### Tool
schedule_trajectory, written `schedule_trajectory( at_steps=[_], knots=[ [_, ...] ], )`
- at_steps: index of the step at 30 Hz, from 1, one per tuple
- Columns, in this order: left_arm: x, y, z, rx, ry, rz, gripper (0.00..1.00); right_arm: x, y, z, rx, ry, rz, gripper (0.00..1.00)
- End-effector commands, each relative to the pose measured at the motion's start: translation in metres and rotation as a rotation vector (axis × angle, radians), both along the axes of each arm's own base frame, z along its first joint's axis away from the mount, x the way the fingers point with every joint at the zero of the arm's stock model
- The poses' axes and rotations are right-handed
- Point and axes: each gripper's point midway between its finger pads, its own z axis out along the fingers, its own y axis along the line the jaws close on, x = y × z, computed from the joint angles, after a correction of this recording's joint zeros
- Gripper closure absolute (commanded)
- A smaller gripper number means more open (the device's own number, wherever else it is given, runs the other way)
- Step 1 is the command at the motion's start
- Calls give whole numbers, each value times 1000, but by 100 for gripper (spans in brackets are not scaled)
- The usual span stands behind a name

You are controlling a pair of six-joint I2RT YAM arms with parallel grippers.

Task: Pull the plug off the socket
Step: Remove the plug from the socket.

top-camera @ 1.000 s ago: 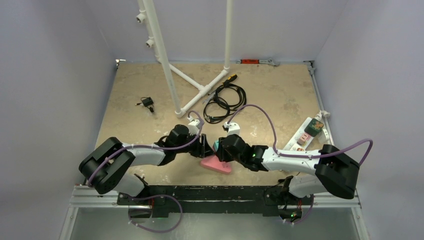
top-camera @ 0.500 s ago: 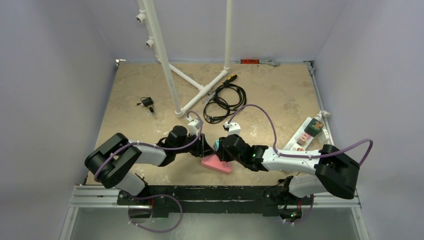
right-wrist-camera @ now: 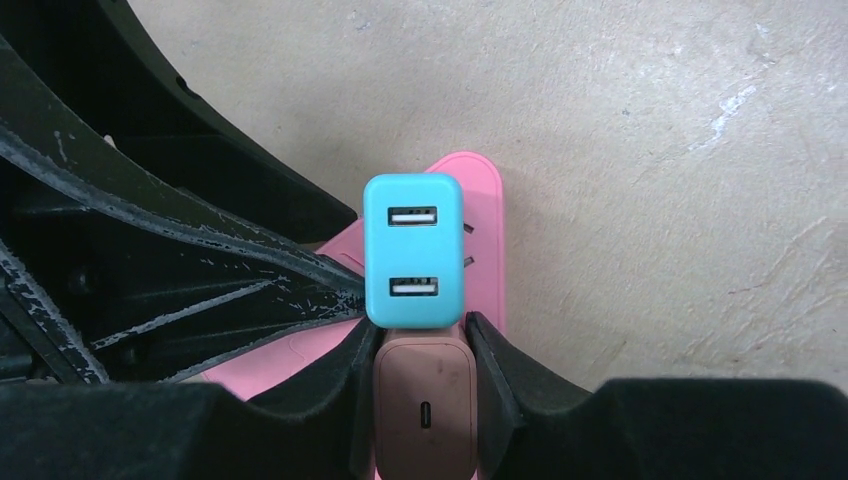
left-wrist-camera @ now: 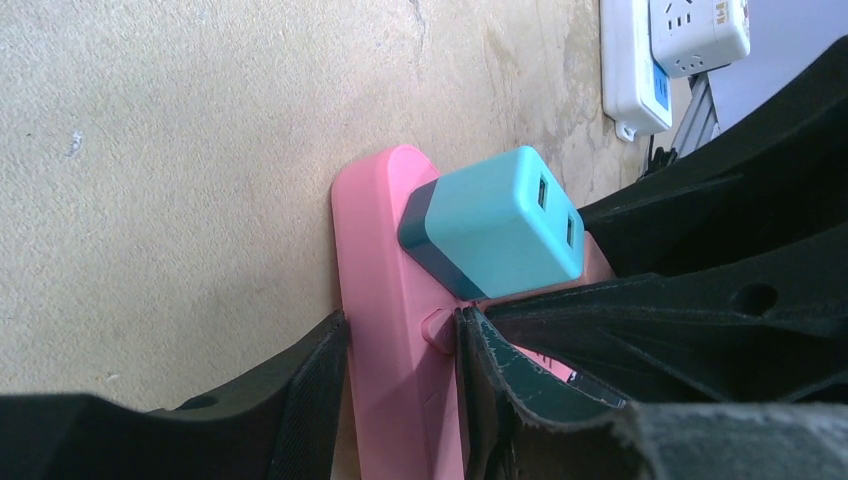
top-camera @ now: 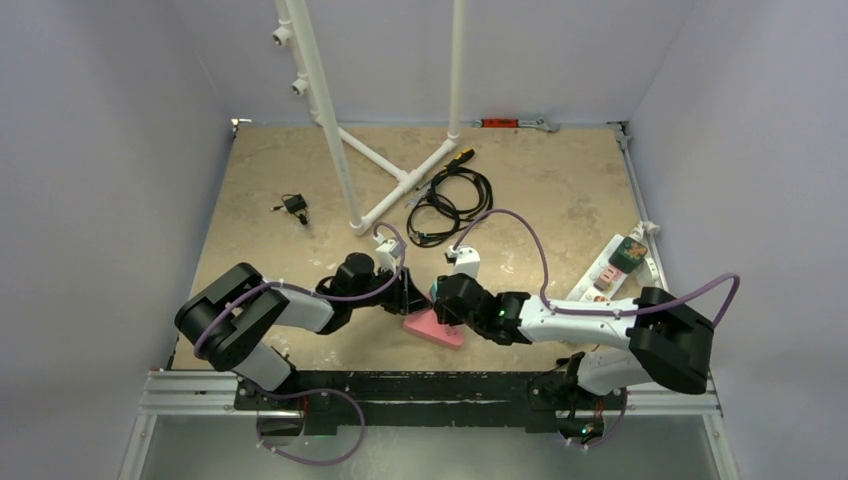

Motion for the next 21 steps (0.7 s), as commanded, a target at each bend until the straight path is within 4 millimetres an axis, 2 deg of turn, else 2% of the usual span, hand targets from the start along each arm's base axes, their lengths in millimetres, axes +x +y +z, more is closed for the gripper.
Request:
schedule_trajectory(
  at_steps=[1,6,11,21],
  knots=[
    [-16,6,-20,52,65,-29,93,12,-4,10,-72,-62,-98,100],
    [-16,8,-24,62,78,-18,94,11,-4,8,-135,-67,-114,100],
    [-16,9,-30,81,90,-16,95,8,-4,9,-125,-59,-103,100],
    [-16,11,-35,101,95,-14,96,1,15,25,104,-17,40,100]
  ],
)
